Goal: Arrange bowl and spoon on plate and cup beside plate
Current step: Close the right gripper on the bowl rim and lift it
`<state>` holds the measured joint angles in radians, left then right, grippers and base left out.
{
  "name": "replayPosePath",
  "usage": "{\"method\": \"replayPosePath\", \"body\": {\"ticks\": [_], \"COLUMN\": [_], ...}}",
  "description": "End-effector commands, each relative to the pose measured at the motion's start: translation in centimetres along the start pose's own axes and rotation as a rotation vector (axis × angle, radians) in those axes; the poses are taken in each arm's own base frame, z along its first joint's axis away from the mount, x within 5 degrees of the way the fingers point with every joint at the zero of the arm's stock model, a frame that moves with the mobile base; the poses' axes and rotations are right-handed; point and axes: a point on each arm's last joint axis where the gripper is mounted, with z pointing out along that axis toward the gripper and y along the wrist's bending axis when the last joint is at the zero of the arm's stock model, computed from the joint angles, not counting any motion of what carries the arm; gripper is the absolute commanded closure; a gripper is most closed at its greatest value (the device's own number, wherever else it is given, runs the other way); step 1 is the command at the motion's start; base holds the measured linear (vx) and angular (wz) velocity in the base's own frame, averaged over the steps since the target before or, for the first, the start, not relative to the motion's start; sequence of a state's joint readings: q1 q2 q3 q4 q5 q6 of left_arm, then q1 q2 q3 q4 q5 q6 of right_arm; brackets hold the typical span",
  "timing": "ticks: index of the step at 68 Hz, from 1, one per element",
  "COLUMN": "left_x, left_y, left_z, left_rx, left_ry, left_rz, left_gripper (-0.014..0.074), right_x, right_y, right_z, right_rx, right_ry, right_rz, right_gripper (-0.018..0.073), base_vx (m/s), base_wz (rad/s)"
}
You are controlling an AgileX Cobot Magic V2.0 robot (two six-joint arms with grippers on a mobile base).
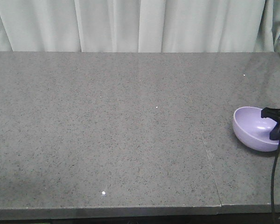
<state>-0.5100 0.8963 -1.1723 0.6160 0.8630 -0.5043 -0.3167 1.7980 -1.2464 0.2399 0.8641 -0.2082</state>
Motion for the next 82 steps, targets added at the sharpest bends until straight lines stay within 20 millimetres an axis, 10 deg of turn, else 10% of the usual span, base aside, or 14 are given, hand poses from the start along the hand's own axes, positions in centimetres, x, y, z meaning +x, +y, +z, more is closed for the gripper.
{"method": "replayPosePath", "body": {"ticks": [1, 13, 30, 54, 82], "left_x": [-1.2, -1.2, -1.2, -1.1, -1.0], "left_y": [0.2, 0.2, 0.2, 0.3, 0.3], "left_z": [-0.7, -0.7, -0.7, -0.7, -0.7], "left_rx": [0.008, 0.008, 0.008, 0.005, -0.001], "left_ry": [-0.09, -0.09, -0.09, -0.084, -0.073], "left_rz": [-0.001, -0.001, -0.001, -0.001, -0.001], "left_gripper": [0.0603, 0.0603, 0.0603, 0.0603, 0.0603], "right_x": [-0.8, -1.9, -3.3, 3.1, 6.7], "right_y": [0.2, 1.2, 4.8, 11.6, 12.6], "right_z": [-1.5, -4.3, -14.9, -30.0, -33.7], "right_rx": [0.001, -0.052, -0.227, -0.729, -0.761], "right_ry": [-0.078, -0.172, -0.435, -0.903, -1.022], "right_rz": [-0.033, -0.058, -0.147, -0.451, -0.531], "right_gripper": [0.0575, 0.0568, 0.0568, 0.0564, 0.0564], "base_vx": [0.0, 0.0, 0.0, 0.0, 0.0], "base_wz": [0.0, 0.0, 0.0, 0.0, 0.0]}}
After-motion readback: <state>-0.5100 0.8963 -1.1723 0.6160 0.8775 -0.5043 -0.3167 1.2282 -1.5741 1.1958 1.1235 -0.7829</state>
